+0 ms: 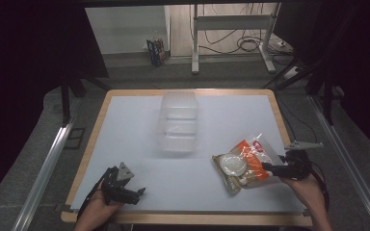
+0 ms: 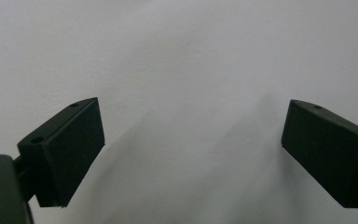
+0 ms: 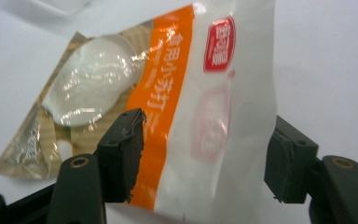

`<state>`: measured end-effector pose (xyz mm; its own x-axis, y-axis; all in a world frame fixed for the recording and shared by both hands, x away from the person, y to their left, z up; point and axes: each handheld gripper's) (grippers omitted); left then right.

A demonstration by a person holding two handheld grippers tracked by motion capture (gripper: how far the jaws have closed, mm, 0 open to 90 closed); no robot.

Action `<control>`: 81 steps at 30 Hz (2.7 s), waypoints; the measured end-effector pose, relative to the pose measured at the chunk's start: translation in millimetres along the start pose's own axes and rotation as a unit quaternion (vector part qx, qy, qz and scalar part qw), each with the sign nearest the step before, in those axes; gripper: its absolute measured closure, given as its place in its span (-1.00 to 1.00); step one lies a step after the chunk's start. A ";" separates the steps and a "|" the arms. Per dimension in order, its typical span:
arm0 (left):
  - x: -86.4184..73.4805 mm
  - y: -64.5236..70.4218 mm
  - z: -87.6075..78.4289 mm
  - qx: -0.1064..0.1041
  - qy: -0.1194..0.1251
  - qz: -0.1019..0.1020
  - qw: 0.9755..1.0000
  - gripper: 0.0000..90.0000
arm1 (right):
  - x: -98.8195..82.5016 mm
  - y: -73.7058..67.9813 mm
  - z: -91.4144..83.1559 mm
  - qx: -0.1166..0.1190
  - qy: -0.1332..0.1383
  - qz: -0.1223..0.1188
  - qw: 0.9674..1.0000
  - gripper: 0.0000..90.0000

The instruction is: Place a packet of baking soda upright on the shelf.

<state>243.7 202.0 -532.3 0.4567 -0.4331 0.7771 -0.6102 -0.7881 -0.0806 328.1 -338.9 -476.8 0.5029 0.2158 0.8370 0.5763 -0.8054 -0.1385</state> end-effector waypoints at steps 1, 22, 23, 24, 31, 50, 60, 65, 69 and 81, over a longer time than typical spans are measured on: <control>0.0 0.0 0.0 0.000 0.001 -0.001 1.000 -0.87 | 3.5 1.5 5.8 0.005 -0.005 0.002 1.000 -0.17; -0.1 -0.8 -0.4 -0.001 0.000 -0.001 1.000 -0.87 | 29.2 -10.1 38.4 0.039 -0.043 -0.012 0.998 0.97; -0.1 -0.6 -0.4 0.000 0.000 0.000 1.000 -0.87 | 33.7 -15.4 35.7 0.038 -0.039 -0.019 0.998 0.97; -0.1 -0.6 -0.4 0.000 0.000 0.000 1.000 -0.87 | 35.7 -17.2 34.8 0.039 -0.036 -0.022 0.998 0.97; 0.0 -0.2 -0.4 0.000 0.000 0.002 1.000 -0.87 | 60.8 -45.2 24.3 0.064 -0.020 -0.049 0.997 0.97; -0.2 -0.2 -0.7 0.000 0.003 0.004 1.000 -0.87 | 100.7 -84.7 30.6 0.097 -0.009 -0.084 0.992 0.97; -0.2 -0.1 -1.0 0.000 0.003 0.006 1.000 -0.87 | 122.2 -88.6 36.8 0.077 0.004 -0.106 0.991 0.97; -0.3 -0.2 -0.9 0.000 0.003 0.005 1.000 -0.87 | 133.5 -89.0 41.0 0.079 0.013 -0.108 0.991 0.97; -0.4 -0.3 -1.0 -0.001 0.003 0.006 1.000 -0.87 | 147.2 -93.5 47.3 0.085 0.024 -0.111 0.990 0.97; -0.7 -0.7 -1.6 -0.002 0.005 0.006 1.000 -0.87 | 179.8 -103.6 61.6 0.094 0.039 -0.121 0.987 0.97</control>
<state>242.8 203.6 -531.9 0.4427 -0.4371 0.7829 -0.6175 -0.7817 -0.0873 398.5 -182.6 -344.6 0.2883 0.3399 0.8952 0.7869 -0.6167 -0.0193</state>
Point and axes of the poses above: each handheld gripper's, and its own axes: z roughly forward along the jaws, x roughly out of its top, y roughly to its right, and after that the axes turned 13 degrees about y, right-handed
